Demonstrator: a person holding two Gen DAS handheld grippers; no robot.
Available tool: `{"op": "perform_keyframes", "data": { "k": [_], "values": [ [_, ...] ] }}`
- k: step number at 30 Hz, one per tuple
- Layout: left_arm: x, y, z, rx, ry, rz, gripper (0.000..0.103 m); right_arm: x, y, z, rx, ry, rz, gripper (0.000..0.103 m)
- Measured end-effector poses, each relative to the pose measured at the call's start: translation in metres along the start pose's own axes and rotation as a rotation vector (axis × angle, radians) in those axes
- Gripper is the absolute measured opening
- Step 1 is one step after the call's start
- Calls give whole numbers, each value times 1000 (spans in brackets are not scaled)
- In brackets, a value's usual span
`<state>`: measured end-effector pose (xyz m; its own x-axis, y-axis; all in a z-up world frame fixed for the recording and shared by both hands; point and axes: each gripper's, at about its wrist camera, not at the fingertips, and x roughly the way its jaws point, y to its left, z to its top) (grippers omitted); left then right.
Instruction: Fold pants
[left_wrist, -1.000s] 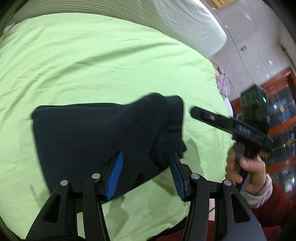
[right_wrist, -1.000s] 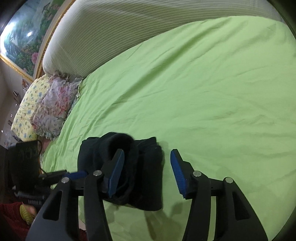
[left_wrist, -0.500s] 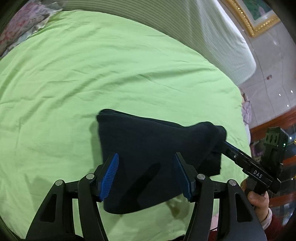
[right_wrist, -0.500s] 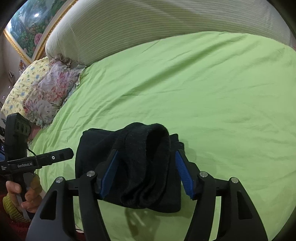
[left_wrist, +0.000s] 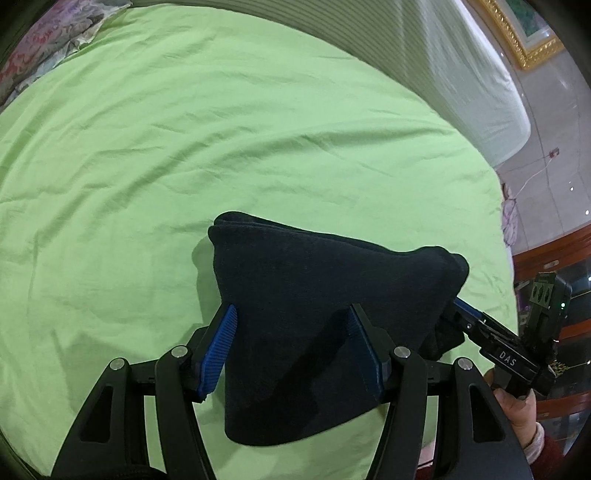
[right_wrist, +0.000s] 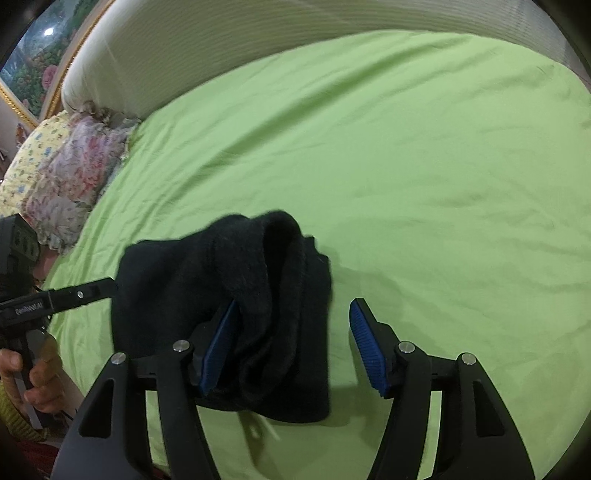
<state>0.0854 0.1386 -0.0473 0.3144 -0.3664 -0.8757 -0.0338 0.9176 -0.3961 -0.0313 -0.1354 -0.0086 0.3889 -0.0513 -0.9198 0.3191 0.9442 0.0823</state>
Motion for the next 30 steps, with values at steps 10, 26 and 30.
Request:
{"op": "perform_keyframes", "data": {
  "k": [10, 26, 30],
  "values": [
    [23, 10, 3, -24, 34, 7, 69, 8, -15, -5, 38, 21, 37, 63],
    [31, 10, -2, -32, 59, 16, 69, 21, -16, -12, 133, 45, 191, 63],
    [44, 9, -3, -44, 76, -5, 63, 26, -20, -16, 156, 41, 212, 63]
  ]
}}
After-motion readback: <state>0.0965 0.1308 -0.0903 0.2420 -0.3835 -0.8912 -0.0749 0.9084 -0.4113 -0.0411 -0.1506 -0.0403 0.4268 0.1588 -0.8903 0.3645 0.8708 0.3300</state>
